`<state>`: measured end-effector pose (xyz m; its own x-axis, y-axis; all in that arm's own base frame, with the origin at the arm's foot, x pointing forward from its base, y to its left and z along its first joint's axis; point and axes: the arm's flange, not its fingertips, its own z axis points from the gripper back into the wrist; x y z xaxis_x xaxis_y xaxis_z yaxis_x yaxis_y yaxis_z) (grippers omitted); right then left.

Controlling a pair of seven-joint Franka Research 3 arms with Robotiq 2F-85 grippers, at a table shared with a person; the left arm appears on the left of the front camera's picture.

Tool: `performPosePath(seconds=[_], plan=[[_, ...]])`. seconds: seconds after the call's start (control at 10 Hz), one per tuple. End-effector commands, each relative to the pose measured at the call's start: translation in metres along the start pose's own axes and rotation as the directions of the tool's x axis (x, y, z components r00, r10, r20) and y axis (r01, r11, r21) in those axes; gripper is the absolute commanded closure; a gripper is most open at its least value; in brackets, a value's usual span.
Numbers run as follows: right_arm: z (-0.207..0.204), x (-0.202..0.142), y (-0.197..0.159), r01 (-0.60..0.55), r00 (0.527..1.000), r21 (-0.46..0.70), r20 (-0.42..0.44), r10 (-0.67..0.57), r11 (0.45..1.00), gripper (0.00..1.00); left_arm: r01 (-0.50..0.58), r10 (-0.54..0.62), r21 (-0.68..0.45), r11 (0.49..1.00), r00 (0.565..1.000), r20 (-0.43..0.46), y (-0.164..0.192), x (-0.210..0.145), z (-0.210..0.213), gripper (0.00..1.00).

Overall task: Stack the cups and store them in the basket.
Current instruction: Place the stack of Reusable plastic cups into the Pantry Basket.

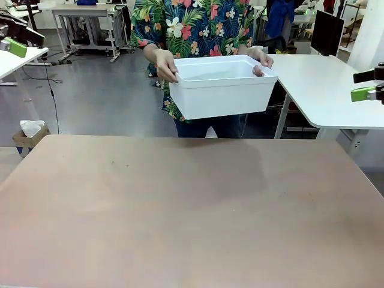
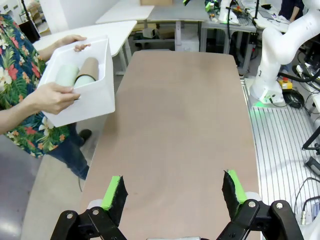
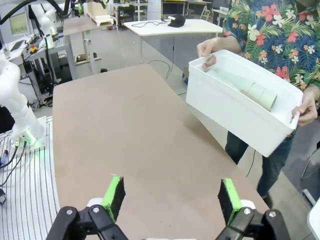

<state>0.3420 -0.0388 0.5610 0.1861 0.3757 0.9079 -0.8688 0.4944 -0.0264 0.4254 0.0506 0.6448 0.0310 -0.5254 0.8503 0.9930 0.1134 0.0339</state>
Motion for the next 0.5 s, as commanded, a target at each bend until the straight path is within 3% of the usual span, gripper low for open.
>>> performPosePath(seconds=[0.0,0.4], plan=[[-0.001,0.0002,-0.0015,-0.014,0.999,0.001,0.03,0.014,1.0,0.0,0.0,0.0,0.002,1.0,1.0,-0.009,-0.0022,0.003,0.0016,0.0],[-0.001,0.0002,-0.0015,-0.014,0.999,0.001,0.03,0.014,1.0,0.0,0.0,0.0,0.002,1.0,1.0,-0.009,-0.0022,0.003,0.0016,0.0]])
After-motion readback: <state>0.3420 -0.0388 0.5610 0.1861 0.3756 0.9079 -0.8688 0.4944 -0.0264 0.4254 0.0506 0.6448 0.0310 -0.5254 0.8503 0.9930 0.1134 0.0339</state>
